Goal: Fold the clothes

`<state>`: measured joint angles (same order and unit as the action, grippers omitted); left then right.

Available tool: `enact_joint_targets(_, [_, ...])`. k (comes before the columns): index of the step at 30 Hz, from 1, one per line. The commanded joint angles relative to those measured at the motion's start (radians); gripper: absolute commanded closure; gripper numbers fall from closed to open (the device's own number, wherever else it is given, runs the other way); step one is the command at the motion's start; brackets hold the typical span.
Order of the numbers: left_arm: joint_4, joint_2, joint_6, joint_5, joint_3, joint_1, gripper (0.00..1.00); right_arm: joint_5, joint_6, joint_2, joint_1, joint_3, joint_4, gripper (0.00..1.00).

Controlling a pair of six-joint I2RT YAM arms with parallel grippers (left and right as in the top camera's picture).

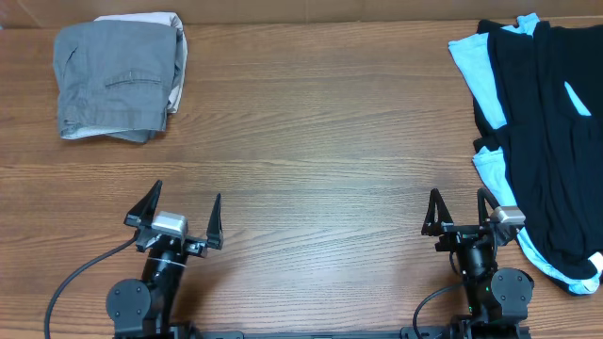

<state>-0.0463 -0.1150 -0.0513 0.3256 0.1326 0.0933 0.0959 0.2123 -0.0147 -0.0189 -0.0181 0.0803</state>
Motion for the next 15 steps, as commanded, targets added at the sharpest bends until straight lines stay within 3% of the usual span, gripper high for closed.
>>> enact_joint_targets(1, [-0.023, 0.053, 0.006, -0.012, -0.061, 0.005, 0.00, -0.013, 0.000, 0.012, 0.002, 0.010, -0.005, 0.00])
enact_joint_targets(8, [-0.025, 0.112, 0.006, -0.021, -0.128, 0.005, 0.00, -0.013, 0.000, 0.012, 0.002, 0.010, -0.005, 0.00])
enact_joint_targets(15, [0.103, 0.112, 0.006, -0.025, -0.128, 0.005, 0.00, -0.013, 0.000, 0.012, 0.002, 0.010, -0.005, 0.00])
